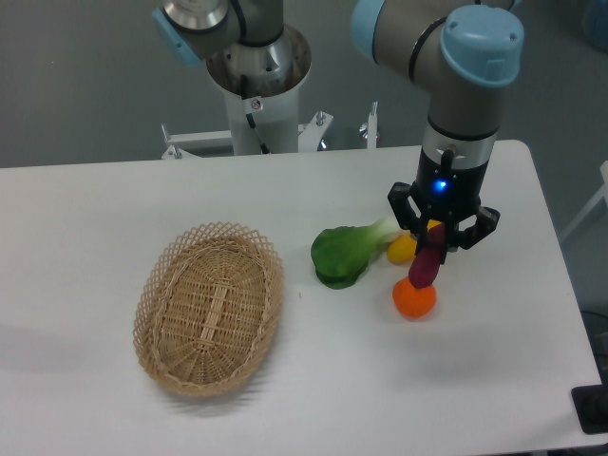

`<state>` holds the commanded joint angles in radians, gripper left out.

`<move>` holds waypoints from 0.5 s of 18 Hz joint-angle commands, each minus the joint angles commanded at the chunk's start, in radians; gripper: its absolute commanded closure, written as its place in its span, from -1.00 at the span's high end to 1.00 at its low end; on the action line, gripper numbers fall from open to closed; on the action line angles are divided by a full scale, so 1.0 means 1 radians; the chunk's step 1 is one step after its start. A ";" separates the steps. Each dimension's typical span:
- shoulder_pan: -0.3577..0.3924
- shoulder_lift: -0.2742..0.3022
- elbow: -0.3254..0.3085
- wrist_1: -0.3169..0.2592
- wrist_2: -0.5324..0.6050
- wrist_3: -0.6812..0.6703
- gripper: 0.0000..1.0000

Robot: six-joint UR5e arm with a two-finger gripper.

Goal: Place the sweet potato in the basket
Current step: 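Lift the purple sweet potato in the gripper and swing toward the basket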

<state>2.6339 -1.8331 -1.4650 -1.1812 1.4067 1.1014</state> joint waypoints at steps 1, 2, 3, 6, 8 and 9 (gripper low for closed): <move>0.000 0.002 -0.008 0.000 0.000 -0.002 -0.50; -0.002 0.002 -0.011 0.002 0.002 -0.002 -0.50; -0.002 0.000 -0.009 0.002 0.003 -0.002 -0.50; -0.005 -0.002 -0.008 0.000 0.003 -0.003 -0.50; -0.005 0.000 -0.012 0.000 0.005 -0.003 -0.50; -0.006 0.000 -0.017 0.002 0.003 -0.003 -0.50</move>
<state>2.6277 -1.8331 -1.4818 -1.1796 1.4097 1.0983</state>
